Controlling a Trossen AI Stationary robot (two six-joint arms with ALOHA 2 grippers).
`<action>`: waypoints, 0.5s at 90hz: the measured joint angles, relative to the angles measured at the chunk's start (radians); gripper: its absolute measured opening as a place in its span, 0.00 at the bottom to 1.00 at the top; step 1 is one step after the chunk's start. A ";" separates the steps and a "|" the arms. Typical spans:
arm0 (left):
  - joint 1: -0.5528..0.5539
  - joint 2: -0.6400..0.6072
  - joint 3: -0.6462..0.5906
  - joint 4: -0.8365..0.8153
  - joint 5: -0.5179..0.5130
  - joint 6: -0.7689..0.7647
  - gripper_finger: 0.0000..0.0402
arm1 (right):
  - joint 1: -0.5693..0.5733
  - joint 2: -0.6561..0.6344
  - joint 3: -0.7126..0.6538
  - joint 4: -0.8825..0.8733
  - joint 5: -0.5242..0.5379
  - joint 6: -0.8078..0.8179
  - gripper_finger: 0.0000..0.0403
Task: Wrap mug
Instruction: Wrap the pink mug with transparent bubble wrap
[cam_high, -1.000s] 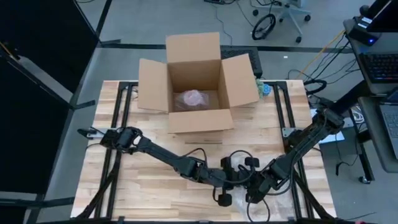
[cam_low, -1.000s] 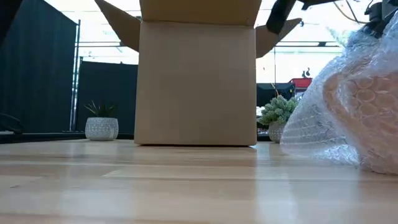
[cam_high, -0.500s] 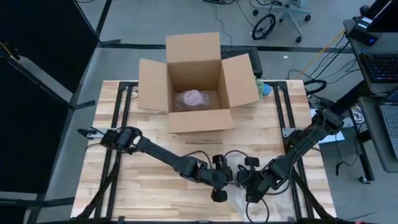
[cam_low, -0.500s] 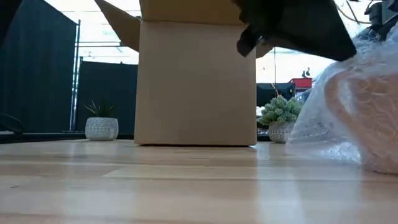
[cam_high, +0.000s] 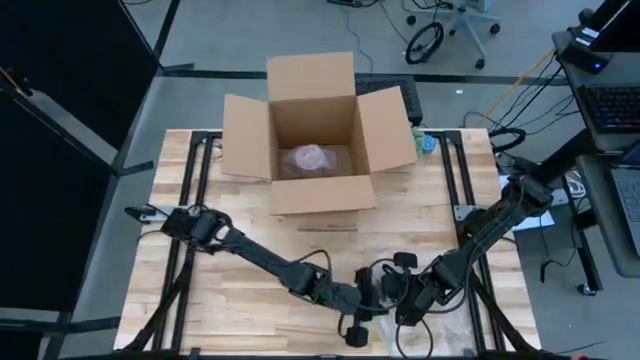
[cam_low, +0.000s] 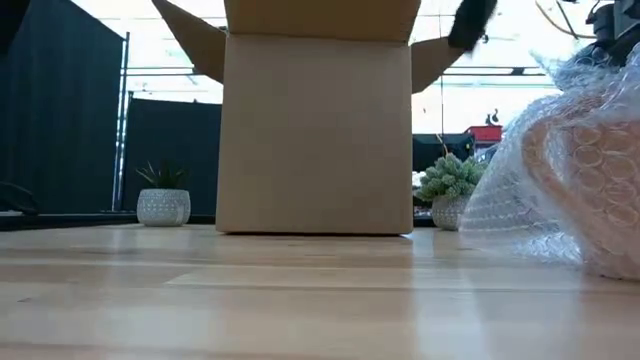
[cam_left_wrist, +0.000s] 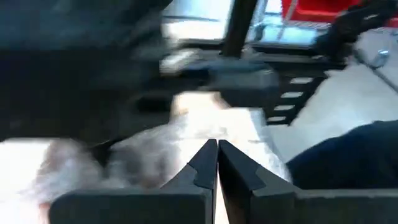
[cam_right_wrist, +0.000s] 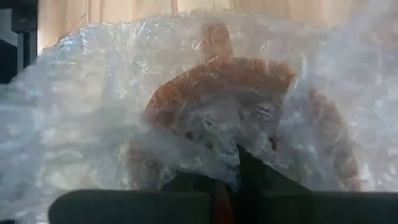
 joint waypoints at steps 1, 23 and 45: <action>0.003 0.000 0.000 0.002 0.000 0.000 0.00 | 0.000 0.000 0.000 0.000 0.000 0.001 0.03; 0.064 0.016 0.002 -0.022 -0.032 -0.007 0.00 | -0.001 -0.001 0.000 -0.004 -0.018 0.006 0.03; 0.072 0.075 0.006 -0.010 -0.021 -0.045 0.00 | -0.006 -0.001 0.000 -0.010 -0.034 0.009 0.03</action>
